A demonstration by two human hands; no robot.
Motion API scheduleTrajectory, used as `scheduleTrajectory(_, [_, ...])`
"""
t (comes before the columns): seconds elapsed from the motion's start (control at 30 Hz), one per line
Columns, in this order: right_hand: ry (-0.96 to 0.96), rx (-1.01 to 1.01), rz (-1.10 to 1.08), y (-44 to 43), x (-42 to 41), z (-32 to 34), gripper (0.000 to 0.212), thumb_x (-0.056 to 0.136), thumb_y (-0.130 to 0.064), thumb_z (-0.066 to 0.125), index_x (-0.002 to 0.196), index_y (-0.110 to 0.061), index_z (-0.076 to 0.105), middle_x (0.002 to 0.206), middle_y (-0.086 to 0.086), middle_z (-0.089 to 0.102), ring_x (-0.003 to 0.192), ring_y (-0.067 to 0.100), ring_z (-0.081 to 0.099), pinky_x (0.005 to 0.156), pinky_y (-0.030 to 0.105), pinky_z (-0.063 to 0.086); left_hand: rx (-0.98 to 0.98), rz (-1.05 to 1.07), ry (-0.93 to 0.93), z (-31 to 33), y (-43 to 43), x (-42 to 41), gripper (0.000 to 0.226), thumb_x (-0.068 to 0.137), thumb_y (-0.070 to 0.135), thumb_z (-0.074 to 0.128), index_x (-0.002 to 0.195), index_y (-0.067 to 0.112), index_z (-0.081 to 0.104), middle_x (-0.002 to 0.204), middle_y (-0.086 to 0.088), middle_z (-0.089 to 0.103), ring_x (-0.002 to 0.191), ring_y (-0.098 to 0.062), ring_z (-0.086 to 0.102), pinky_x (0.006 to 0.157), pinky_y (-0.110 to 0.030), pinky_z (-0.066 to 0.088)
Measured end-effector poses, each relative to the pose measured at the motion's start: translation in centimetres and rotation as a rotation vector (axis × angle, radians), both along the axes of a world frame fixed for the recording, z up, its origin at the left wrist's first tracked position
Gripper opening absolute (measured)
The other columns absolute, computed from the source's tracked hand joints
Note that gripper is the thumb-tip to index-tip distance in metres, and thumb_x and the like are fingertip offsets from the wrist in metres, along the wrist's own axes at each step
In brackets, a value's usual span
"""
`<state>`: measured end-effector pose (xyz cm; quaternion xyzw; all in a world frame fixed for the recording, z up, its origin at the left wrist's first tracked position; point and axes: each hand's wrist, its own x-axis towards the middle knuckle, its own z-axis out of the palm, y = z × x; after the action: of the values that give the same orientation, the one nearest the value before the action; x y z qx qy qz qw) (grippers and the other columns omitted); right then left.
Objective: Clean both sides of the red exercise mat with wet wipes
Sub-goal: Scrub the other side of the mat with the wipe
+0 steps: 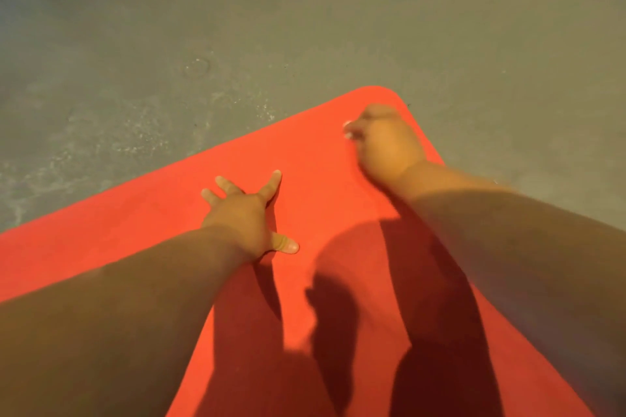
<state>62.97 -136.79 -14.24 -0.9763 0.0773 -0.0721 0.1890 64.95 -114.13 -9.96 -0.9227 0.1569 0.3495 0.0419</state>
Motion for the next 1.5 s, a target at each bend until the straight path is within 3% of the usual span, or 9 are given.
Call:
scheduleTrajectory(0.13, [0.055,-0.02,-0.277,-3.4,-0.3,-0.3,0.029,0.086,-0.004,0.05,0.106,-0.003,0.071,0.106,0.023,0.06,0.101,0.038,0.056,0.089,0.038,0.041,-0.009,0.015,-0.001,-0.3,0.1,0.2,0.125,0.062,0.064,0.077,0.146,0.047,-0.014,0.148,-0.042,-0.013,0.134,-0.063,-0.006,0.114,-0.059,0.012])
scheduleTrajectory(0.4, [0.072,0.1,0.309,5.7,-9.1,0.7,0.035,0.084,-0.021,0.04,0.089,-0.01,0.073,0.084,0.012,0.061,0.085,0.034,0.06,0.076,0.038,0.051,0.0,0.024,-0.039,-0.2,0.0,0.0,0.127,0.057,0.064,0.079,0.145,0.05,-0.012,0.149,-0.04,-0.011,0.134,-0.064,-0.003,0.112,-0.058,0.017])
scheduleTrajectory(0.57, [0.118,-0.04,-0.129,-3.2,-8.8,1.5,0.024,0.088,-0.009,0.051,0.092,-0.009,0.074,0.095,0.016,0.061,0.091,0.037,0.059,0.08,0.039,0.047,-0.02,0.022,-0.073,0.0,0.0,-0.4,0.122,0.061,0.063,0.078,0.146,0.049,-0.008,0.15,-0.04,-0.007,0.136,-0.062,0.0,0.113,-0.057,0.015])
scheduleTrajectory(0.73, [0.197,-0.183,0.175,1.2,-15.1,3.0,0.016,0.086,-0.011,0.053,0.088,-0.015,0.068,0.087,0.005,0.058,0.087,0.028,0.061,0.07,0.034,0.046,-0.079,-0.004,-0.131,-0.5,1.5,-2.1,0.102,0.072,0.066,0.068,0.149,0.046,0.005,0.154,-0.029,0.004,0.138,-0.056,0.008,0.11,-0.061,0.024])
scheduleTrajectory(0.87, [0.151,-0.057,0.386,3.4,-19.2,2.4,0.04,0.095,-0.03,0.029,0.103,-0.018,0.067,0.09,0.001,0.059,0.089,0.024,0.06,0.072,0.035,0.052,-0.037,-0.105,-0.122,-0.6,2.7,-5.2,0.094,0.079,0.068,0.057,0.152,0.038,0.006,0.156,-0.024,0.004,0.142,-0.048,0.011,0.114,-0.053,0.024])
scheduleTrajectory(1.0, [0.045,-0.035,0.012,-0.1,-17.2,0.9,0.02,0.085,-0.007,0.059,0.096,-0.014,0.074,0.085,0.008,0.061,0.083,0.033,0.061,0.071,0.037,0.05,0.075,-0.171,0.03,1.1,2.4,-6.7,0.13,0.062,0.068,0.074,0.153,0.03,-0.011,0.158,-0.021,-0.01,0.143,-0.049,0.004,0.115,-0.048,0.019])
scheduleTrajectory(1.1, [0.059,0.053,-0.329,0.4,-15.0,0.3,0.023,0.079,0.001,0.055,0.092,-0.005,0.073,0.087,0.015,0.059,0.085,0.037,0.058,0.074,0.039,0.046,0.094,-0.196,0.061,1.2,2.5,-6.9,0.135,0.064,0.055,0.082,0.151,0.027,-0.017,0.156,-0.022,-0.02,0.142,-0.05,-0.003,0.115,-0.048,0.018])
scheduleTrajectory(1.37, [-0.082,0.14,0.038,8.7,-15.1,0.3,0.015,0.084,-0.018,0.06,0.087,-0.011,0.073,0.08,0.009,0.058,0.077,0.033,0.057,0.067,0.036,0.05,0.059,-0.194,0.063,0.4,2.7,-6.8,0.136,0.065,0.046,0.084,0.15,0.026,-0.019,0.154,-0.025,-0.023,0.14,-0.054,-0.007,0.114,-0.05,0.018])
scheduleTrajectory(1.5, [-0.055,0.011,-0.301,0.7,-11.1,-0.4,0.016,0.084,-0.015,0.061,0.083,-0.004,0.073,0.083,0.019,0.059,0.082,0.039,0.058,0.074,0.04,0.046,0.06,-0.198,0.075,0.5,2.4,-6.9,0.135,0.066,0.044,0.084,0.15,0.026,-0.02,0.153,-0.025,-0.025,0.14,-0.054,-0.008,0.113,-0.052,0.018])
